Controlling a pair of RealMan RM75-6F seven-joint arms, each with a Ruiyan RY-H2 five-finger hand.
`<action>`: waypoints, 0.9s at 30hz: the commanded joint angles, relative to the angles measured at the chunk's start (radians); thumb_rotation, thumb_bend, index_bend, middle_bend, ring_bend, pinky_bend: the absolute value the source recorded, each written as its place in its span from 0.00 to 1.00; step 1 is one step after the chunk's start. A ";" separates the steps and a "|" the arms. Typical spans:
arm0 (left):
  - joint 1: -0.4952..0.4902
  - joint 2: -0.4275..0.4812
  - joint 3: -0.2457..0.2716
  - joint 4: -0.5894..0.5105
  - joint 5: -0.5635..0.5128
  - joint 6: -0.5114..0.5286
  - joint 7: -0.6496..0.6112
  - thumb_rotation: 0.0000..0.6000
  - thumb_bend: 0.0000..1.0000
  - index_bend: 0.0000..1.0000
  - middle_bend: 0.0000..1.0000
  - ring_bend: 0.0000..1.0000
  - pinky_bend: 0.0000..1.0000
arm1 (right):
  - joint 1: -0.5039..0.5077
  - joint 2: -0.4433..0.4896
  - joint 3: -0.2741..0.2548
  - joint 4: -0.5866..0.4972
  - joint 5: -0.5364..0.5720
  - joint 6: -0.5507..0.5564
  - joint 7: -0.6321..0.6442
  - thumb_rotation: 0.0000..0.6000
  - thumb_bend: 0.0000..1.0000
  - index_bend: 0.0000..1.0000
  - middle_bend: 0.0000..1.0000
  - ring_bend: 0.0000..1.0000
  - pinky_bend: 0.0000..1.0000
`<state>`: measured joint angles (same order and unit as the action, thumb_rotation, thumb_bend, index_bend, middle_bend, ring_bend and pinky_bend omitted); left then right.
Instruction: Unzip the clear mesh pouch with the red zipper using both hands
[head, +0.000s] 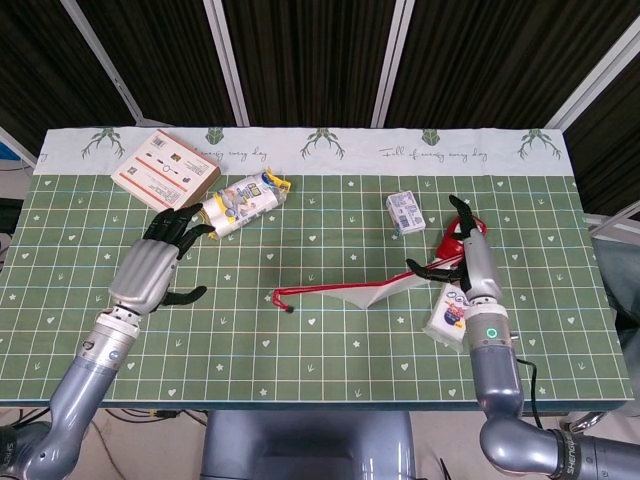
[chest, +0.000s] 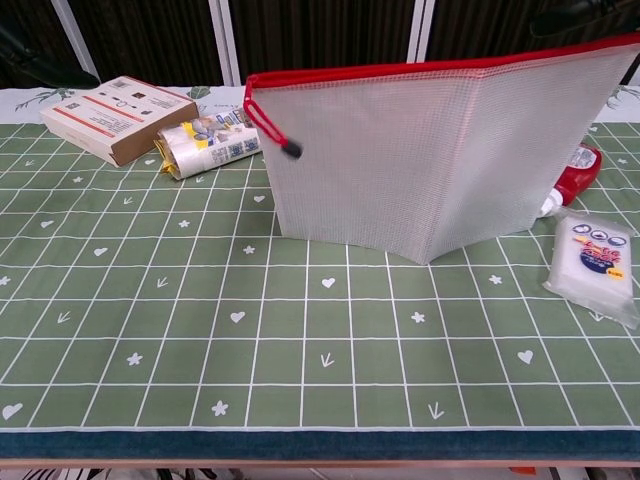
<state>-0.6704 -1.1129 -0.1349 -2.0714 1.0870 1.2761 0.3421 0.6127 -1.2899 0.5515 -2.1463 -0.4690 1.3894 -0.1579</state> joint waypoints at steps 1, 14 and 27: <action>0.025 0.006 0.011 0.004 0.012 0.016 -0.015 1.00 0.15 0.18 0.00 0.00 0.00 | -0.025 0.020 -0.024 0.000 -0.030 -0.003 0.006 1.00 0.23 0.00 0.00 0.00 0.21; 0.116 0.048 0.029 0.031 0.057 0.051 -0.112 1.00 0.15 0.17 0.00 0.00 0.00 | -0.040 0.056 -0.032 0.000 -0.027 -0.048 0.026 1.00 0.19 0.00 0.00 0.00 0.21; 0.128 0.087 -0.008 0.056 0.066 0.024 -0.163 1.00 0.15 0.17 0.00 0.00 0.00 | 0.139 -0.117 -0.012 0.149 0.086 -0.010 -0.114 1.00 0.18 0.00 0.00 0.00 0.21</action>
<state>-0.5379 -1.0285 -0.1368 -2.0191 1.1539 1.3066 0.1806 0.7262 -1.3758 0.5331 -2.0262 -0.4039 1.3698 -0.2516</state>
